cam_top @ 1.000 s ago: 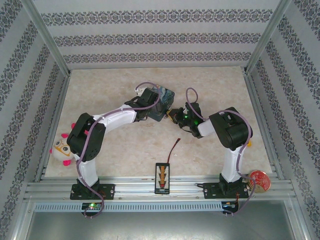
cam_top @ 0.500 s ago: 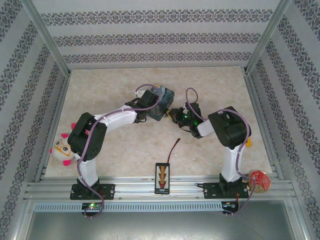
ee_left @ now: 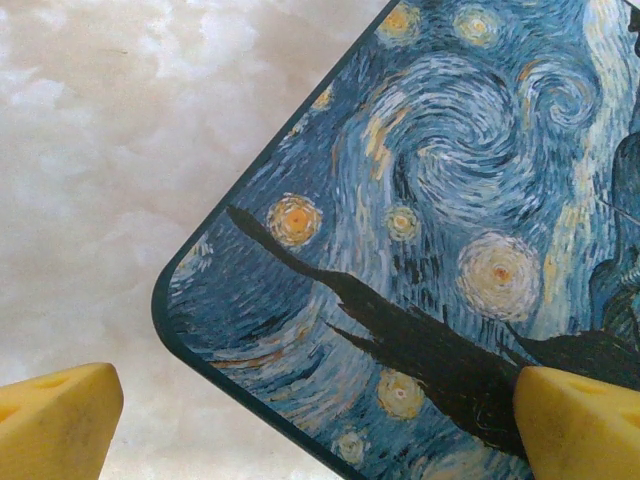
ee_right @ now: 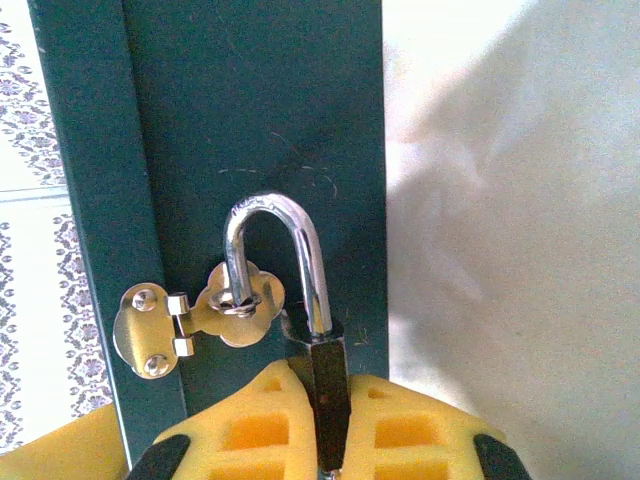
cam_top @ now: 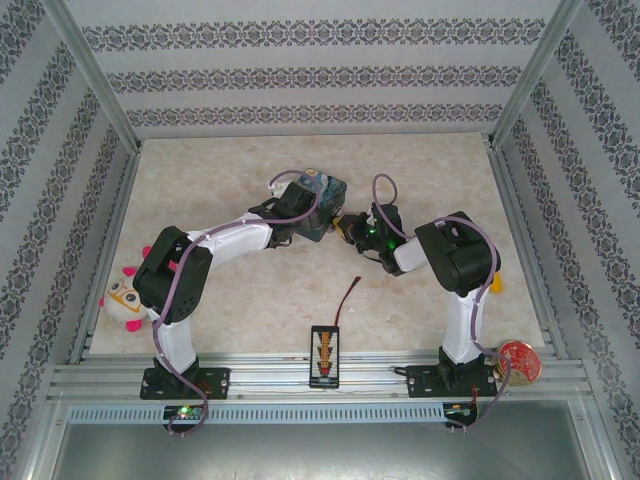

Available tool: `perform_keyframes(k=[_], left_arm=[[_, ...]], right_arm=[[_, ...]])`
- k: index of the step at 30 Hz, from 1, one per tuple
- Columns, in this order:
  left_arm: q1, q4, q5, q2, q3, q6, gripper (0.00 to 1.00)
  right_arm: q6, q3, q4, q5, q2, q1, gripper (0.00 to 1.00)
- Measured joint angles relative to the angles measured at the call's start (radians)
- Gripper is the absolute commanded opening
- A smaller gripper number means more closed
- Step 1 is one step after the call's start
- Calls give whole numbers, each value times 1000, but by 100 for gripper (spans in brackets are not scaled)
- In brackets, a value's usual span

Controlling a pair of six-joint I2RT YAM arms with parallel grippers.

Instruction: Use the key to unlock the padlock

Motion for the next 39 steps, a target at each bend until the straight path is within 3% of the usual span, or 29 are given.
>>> perform_keyframes(k=[24, 39], left_arm=[[0, 11, 1, -26, -35, -11, 99], [0, 35, 16, -26, -46, -26, 99]], right_arm=[[14, 0, 7, 5, 1, 0, 0], [35, -28, 64, 98, 1, 0, 0]])
